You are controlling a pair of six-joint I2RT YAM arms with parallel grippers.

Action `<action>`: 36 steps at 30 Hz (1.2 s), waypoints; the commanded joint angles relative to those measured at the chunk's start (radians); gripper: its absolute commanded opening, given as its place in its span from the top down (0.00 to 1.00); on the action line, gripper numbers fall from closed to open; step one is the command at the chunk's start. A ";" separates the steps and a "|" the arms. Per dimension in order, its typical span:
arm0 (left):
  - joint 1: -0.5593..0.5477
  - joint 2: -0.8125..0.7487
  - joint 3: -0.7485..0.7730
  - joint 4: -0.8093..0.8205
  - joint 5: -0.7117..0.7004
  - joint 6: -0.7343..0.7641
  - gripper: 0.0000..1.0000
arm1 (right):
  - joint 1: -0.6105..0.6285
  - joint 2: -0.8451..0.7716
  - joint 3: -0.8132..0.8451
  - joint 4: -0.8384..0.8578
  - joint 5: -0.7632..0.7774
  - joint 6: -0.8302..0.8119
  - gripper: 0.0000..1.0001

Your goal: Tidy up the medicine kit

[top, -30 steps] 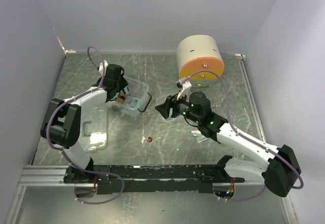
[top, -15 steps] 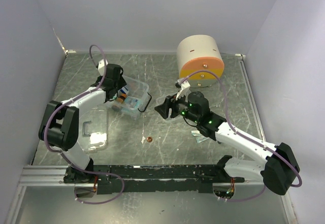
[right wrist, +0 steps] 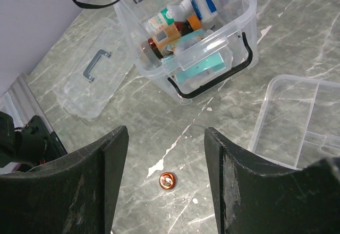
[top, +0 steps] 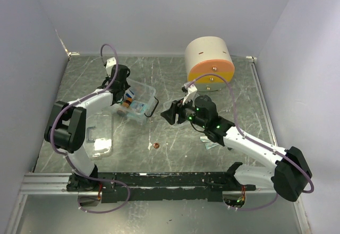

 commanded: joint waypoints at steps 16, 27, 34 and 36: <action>0.002 0.137 0.037 0.058 0.005 0.058 0.70 | -0.003 0.011 0.023 0.028 -0.014 0.022 0.41; 0.002 0.186 0.065 0.045 0.027 0.070 0.76 | -0.003 0.004 0.021 0.021 -0.005 0.023 0.41; 0.004 0.202 0.088 0.035 0.035 0.096 0.76 | -0.003 0.005 0.024 0.024 -0.006 0.025 0.41; 0.007 0.212 0.103 0.020 0.046 0.101 0.75 | -0.003 0.005 0.026 0.022 -0.004 0.024 0.41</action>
